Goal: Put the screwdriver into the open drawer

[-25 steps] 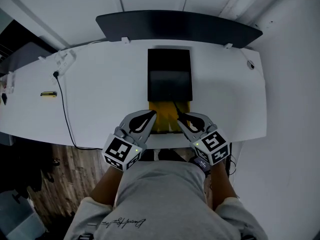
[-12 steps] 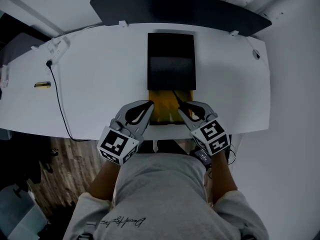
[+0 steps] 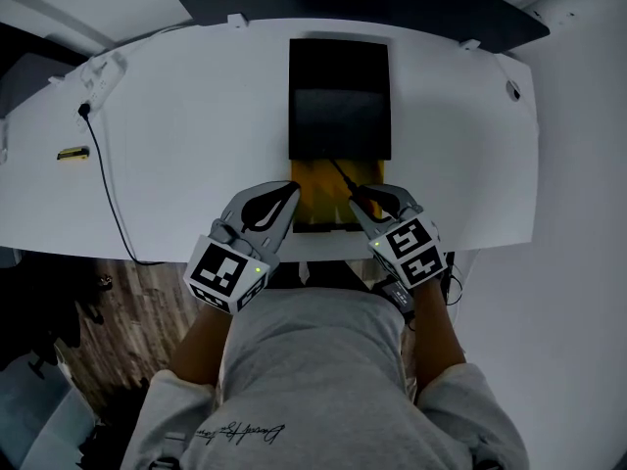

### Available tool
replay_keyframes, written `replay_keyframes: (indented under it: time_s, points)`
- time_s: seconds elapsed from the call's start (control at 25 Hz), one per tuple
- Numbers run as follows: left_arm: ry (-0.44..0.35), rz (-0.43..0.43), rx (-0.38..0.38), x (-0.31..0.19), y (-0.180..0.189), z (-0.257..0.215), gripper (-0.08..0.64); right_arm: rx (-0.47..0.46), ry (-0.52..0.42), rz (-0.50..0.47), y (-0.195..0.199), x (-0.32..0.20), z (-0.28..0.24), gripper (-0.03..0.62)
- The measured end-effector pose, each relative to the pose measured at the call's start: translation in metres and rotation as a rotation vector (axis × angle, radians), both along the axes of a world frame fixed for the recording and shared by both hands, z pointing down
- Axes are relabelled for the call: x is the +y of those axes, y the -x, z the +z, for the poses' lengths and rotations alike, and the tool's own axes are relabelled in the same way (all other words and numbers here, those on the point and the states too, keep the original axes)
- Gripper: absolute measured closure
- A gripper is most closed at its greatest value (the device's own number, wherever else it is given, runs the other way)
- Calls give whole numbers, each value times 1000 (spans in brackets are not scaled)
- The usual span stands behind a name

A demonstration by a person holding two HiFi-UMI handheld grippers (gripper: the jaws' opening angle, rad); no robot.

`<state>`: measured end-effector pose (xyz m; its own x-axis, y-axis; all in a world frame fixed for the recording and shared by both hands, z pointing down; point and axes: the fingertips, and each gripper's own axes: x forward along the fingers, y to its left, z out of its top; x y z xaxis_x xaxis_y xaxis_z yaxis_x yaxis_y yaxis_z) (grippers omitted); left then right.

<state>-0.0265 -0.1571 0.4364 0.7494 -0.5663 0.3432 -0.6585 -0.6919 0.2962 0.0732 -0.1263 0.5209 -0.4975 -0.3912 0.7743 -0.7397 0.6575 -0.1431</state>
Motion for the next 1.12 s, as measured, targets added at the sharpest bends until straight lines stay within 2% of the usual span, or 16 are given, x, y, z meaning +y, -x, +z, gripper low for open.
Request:
replay_keyframes:
  time_s: [0.36,0.64,1.12]
  points:
    - [6,-3,2,-6,3,7,560,58,52,-41,-2,3,26,486]
    - [24,-44,12,-15,14,14,560,114,85,-77,-2,7,43,486]
    - [46,-59,19,-14,19,21,560,164,132,-126,-1,10,64,486]
